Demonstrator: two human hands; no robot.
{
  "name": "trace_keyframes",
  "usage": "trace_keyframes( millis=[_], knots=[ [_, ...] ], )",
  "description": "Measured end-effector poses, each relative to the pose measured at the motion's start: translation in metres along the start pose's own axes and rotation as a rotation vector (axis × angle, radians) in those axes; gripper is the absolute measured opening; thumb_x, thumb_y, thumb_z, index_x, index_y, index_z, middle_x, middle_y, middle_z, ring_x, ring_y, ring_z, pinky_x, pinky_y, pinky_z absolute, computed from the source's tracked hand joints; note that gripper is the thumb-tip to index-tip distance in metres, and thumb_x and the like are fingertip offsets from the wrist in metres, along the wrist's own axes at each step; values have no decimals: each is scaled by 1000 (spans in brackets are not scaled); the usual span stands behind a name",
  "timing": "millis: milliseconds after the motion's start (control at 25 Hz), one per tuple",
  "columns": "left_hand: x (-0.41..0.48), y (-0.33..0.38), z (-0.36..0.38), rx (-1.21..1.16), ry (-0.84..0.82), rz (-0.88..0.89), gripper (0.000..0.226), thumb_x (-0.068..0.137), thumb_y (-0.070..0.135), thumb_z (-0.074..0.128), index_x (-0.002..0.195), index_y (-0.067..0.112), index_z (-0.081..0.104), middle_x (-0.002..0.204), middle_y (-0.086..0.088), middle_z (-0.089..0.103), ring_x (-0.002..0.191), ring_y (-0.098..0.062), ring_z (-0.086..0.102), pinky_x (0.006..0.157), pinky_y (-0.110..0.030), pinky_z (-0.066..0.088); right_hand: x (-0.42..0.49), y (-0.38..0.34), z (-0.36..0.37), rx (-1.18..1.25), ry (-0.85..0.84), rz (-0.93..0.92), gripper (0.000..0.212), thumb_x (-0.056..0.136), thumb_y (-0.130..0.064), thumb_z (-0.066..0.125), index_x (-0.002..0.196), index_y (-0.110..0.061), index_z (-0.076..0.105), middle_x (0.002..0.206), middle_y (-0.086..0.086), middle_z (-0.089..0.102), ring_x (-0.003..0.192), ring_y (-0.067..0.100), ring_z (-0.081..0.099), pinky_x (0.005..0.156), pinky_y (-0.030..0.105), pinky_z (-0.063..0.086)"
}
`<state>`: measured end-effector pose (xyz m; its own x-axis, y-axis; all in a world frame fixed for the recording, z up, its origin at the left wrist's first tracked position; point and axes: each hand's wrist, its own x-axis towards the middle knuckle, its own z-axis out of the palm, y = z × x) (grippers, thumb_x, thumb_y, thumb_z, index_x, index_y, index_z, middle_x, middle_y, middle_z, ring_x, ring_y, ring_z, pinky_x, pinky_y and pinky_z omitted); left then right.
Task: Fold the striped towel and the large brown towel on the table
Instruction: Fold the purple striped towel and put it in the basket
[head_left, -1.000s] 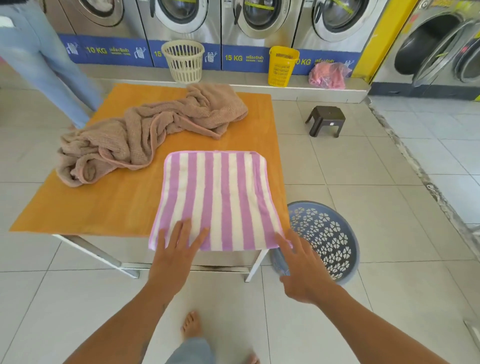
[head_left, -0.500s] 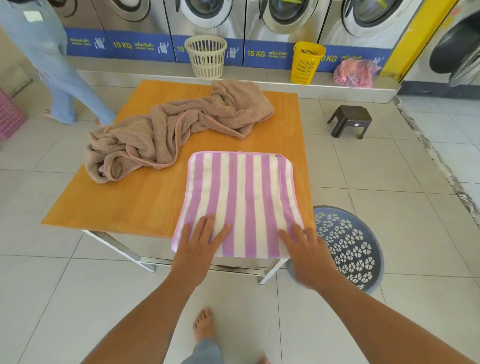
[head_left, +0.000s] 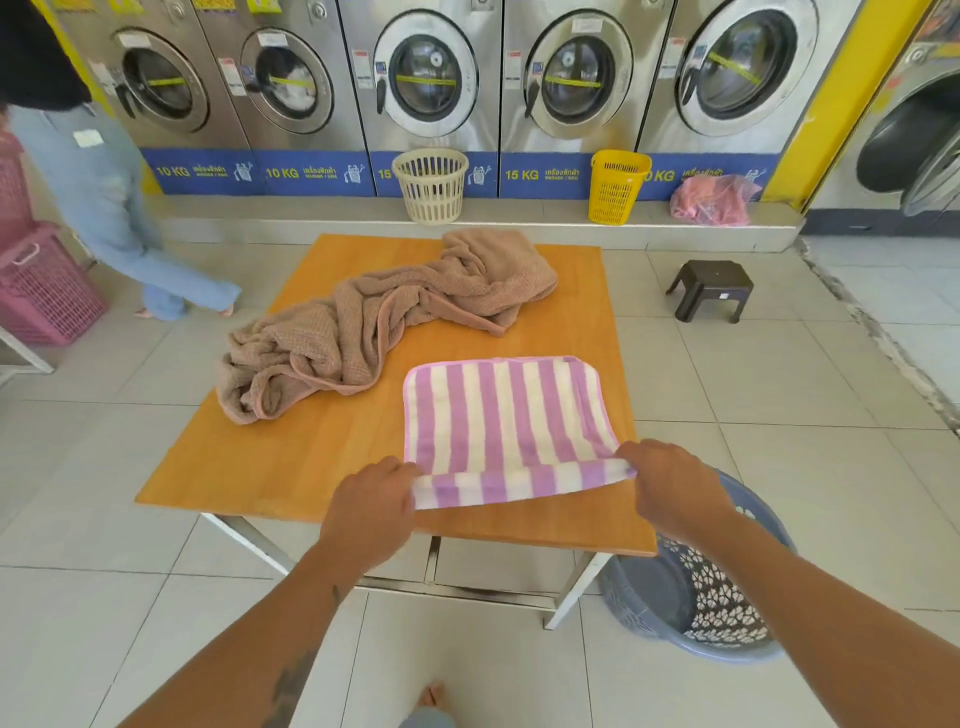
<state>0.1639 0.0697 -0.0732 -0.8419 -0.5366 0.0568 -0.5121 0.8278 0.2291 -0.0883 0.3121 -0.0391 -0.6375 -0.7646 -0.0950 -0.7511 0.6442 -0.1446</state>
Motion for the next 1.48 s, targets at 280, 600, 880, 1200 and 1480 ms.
trace_keyframes(
  millis=[280, 600, 880, 1200, 1480],
  knots=[
    [89, -26, -25, -424, 322, -197, 22, 99, 14, 48, 113, 17, 66, 100, 0, 67, 87, -17, 56, 73, -32, 43, 83, -4, -22, 383, 119, 213, 23, 93, -18, 46, 99, -30, 65, 90, 2, 68, 79, 26, 62, 65, 35, 51],
    [219, -83, 7, -417, 197, -120, 24, 102, 22, 45, 116, 20, 64, 112, 0, 66, 101, -20, 59, 79, -30, 42, 202, -5, -11, 372, 35, 441, 16, 90, -22, 51, 88, -31, 64, 85, 2, 66, 69, 24, 63, 57, 32, 50],
    [277, -93, 38, -303, 156, -76, 22, 99, 21, 46, 109, 17, 65, 108, -5, 54, 102, -28, 53, 87, -41, 45, 230, -11, 21, 125, -84, 542, 22, 93, -26, 51, 110, -24, 64, 111, 8, 62, 100, 34, 59, 80, 39, 50],
    [224, -36, 58, 29, -122, 77, 54, 81, 29, 39, 130, 17, 59, 127, -9, 54, 112, -33, 51, 89, -46, 39, 225, -32, 37, -84, -160, 75, 60, 83, -19, 46, 142, -28, 43, 139, 2, 50, 127, 29, 46, 102, 47, 41],
    [263, -18, 53, 27, -245, 164, 68, 85, 11, 41, 151, 21, 31, 160, -6, 20, 150, -26, 13, 122, -49, 3, 188, -28, 30, 223, -310, 355, 38, 85, -17, 49, 120, -24, 37, 98, 6, 61, 87, 33, 63, 69, 39, 51]
  ],
)
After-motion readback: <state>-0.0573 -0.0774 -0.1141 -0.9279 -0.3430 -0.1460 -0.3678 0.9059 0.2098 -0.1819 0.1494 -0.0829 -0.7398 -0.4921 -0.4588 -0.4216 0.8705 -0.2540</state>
